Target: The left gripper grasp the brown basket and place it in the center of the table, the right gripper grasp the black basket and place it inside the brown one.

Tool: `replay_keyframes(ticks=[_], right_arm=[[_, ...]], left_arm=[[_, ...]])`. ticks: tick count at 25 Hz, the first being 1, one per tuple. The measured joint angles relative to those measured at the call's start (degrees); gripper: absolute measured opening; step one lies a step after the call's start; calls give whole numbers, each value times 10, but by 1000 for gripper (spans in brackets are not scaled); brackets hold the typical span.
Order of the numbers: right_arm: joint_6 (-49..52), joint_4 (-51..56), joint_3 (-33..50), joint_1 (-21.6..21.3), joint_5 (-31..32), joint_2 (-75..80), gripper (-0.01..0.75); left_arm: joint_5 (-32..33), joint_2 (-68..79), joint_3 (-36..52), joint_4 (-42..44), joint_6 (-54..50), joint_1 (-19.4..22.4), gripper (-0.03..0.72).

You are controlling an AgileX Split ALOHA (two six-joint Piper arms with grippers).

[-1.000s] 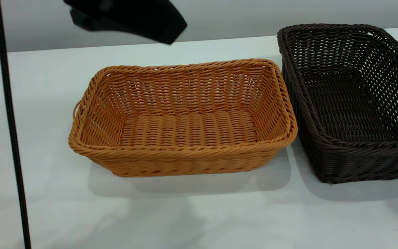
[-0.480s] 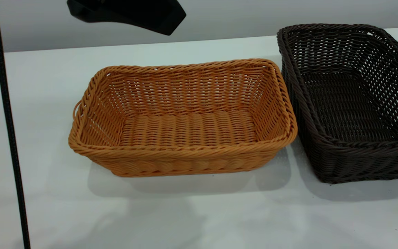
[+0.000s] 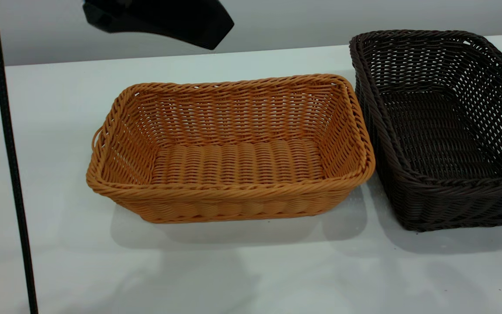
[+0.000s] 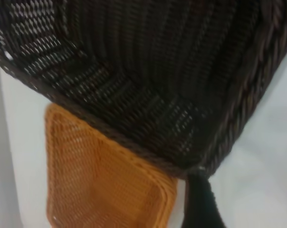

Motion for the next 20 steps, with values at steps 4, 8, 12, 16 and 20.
replay_keyframes(ticks=[4, 8, 12, 16, 20], right_arm=[[46, 0, 0, 64, -65, 37, 411], [92, 0, 0, 130, -131, 96, 411], [112, 6, -2, 168, -174, 162, 411], [108, 6, -5, 169, -202, 210, 411], [108, 6, -5, 169, -221, 238, 403]], left_arm=[[-1, 0, 0, 0, 0, 0, 503], [-1, 0, 0, 0, 0, 0, 503], [-1, 0, 0, 0, -1, 0, 503], [-1, 0, 0, 0, -1, 0, 503], [-1, 0, 0, -1, 0, 0, 503]])
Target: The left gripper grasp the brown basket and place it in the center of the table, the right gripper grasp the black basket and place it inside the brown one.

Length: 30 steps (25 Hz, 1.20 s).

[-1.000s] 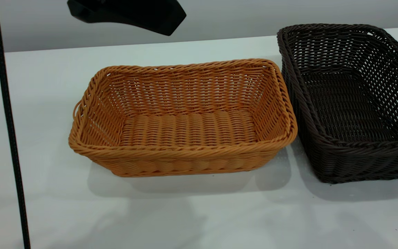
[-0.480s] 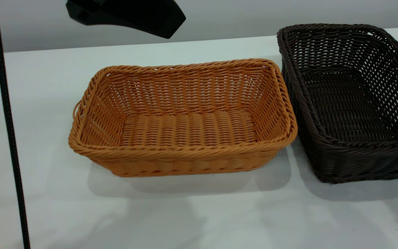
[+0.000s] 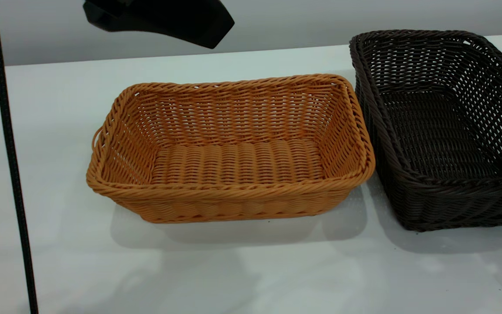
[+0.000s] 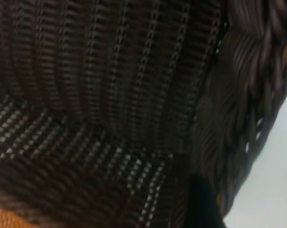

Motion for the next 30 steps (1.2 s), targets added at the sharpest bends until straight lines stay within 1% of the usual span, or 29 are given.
replay_keyframes(ticks=[4, 8, 12, 16, 20, 24, 30], right_arm=[[-12, 0, -2, 0, -6, 18, 390], [-34, -1, -29, 0, -2, 34, 388], [-34, -1, -59, 0, 1, 50, 387], [-34, 8, -63, 0, 1, 67, 387], [-34, 22, -63, 0, -19, 86, 387], [-35, 23, -63, 0, -53, 110, 387], [-37, 38, -71, 0, -55, 161, 387]], left_arm=[[0, 0, 0, 0, -1, 0, 503], [1, 0, 0, 0, -1, 0, 503], [4, 0, 0, 0, -1, 0, 503], [4, 0, 0, 0, -1, 0, 503], [5, 0, 0, 1, -1, 0, 503], [5, 0, 0, 1, -1, 0, 503], [7, 0, 0, 1, -1, 0, 503]])
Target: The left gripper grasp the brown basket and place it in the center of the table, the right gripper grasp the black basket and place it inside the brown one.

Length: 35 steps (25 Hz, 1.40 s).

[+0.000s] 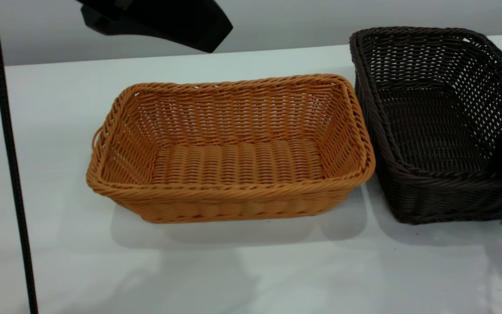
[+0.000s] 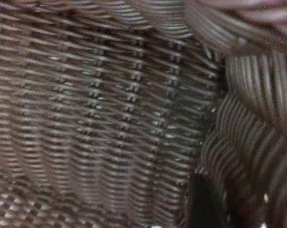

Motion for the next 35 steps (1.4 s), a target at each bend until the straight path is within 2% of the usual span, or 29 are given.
replay_keyframes(ticks=[7, 9, 11, 15, 26, 30, 35], right_arm=[[-25, -2, -47, 0, -2, 40, 384], [-24, -2, -48, 0, -15, 44, 358], [-24, -1, -48, 0, -19, 47, 299], [-17, 18, -48, -1, -39, 50, 117], [-24, 13, -48, -13, -46, 49, 120], [-30, 19, -48, -51, -24, 45, 120], [-104, -1, -48, -121, -5, 4, 120]], left_arm=[[22, 0, 0, 1, 0, 0, 503], [34, 0, 0, 2, 0, 0, 503], [43, 0, 0, 2, 0, 0, 503], [42, 0, 0, 2, -1, 0, 503], [54, 0, 0, 4, 0, 1, 503], [53, 0, 0, 4, 0, 1, 503], [50, 0, 0, 4, 1, 1, 503]])
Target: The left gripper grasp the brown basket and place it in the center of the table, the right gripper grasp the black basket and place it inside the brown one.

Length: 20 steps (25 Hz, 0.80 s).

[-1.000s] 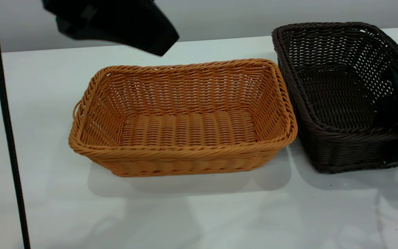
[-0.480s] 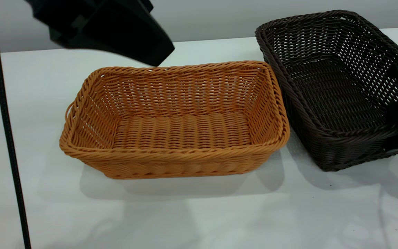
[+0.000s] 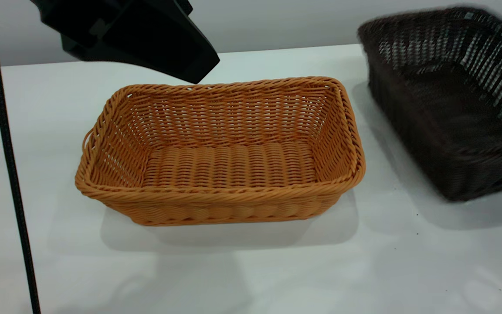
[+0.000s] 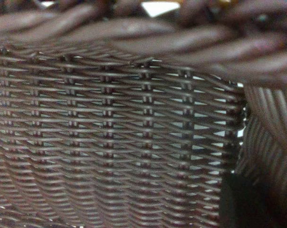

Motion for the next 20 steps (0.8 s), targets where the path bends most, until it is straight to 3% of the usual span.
replay_keyframes(ticks=[8, 12, 15, 20], right_arm=[[-205, -12, -42, -147, 139, -77, 120], [-316, -26, -93, -205, 250, -86, 120], [-376, -55, -137, -219, 335, -86, 120], [-396, -127, -192, -198, 443, -86, 120]], left_arm=[[-15, -2, -1, -1, 12, 0, 501], [-15, -15, -26, -4, 10, 0, 501], [-15, -29, -59, -20, 5, 0, 501], [-9, -45, -106, -34, 5, 0, 501]])
